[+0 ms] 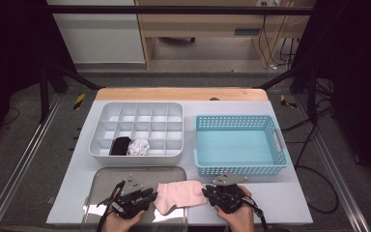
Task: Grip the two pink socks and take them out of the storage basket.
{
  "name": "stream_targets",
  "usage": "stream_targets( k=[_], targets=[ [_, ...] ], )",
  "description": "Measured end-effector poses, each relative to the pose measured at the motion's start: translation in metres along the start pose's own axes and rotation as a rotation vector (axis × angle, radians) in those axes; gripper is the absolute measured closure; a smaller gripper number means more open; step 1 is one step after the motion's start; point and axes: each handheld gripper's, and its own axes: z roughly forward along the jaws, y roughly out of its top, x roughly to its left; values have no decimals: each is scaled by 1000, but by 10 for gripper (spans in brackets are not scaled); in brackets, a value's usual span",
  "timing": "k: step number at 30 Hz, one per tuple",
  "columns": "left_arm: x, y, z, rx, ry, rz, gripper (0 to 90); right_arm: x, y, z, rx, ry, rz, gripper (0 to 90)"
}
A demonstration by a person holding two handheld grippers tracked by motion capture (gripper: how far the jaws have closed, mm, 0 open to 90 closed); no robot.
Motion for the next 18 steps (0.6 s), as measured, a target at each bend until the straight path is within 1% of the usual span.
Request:
stream_targets(
  k=[1, 2, 4, 5, 6, 7, 8, 10, 11, 13, 14, 16, 18],
  targets=[
    [0, -1, -1, -3, -2, -2, 662, -2, 0, 0, -12, -6, 8, 743],
    [-1, -3, -1, 0, -9, -4, 653, -3, 0, 0, -12, -6, 17, 742],
    [-4, -5, 0, 13, -13, -2, 652, -4, 0, 4, -7, -9, 27, 744],
    [-5, -6, 1, 23, -9, 1, 666, -4, 0, 7, 2, -11, 26, 745],
    [-7, -6, 4, 32, -4, 4, 705, -5, -1, 10, 9, -14, 24, 747],
    [-10, -6, 5, 30, 12, 18, 743, -4, 0, 13, 23, -10, 26, 756],
    [-11, -5, 5, 38, 24, 36, 771, -4, -1, 16, 38, -11, 23, 770],
    [-12, -4, 4, 40, 32, 53, 846, -2, -2, 20, 51, -6, 15, 811],
    [-12, -3, 4, 43, 33, 59, 857, -1, -2, 20, 53, -9, 9, 830],
    [-10, -3, 3, 42, 28, 53, 865, 1, -1, 18, 62, -15, -4, 875],
    [-8, -2, 2, 43, 30, 50, 866, 2, -1, 17, 68, -10, -3, 881],
    [-4, -1, 0, 38, 20, 40, 867, 1, -2, 12, 78, 4, 3, 886],
    [0, 0, -2, 31, 11, 41, 866, -2, -2, 5, 61, 15, 8, 887]
  ],
)
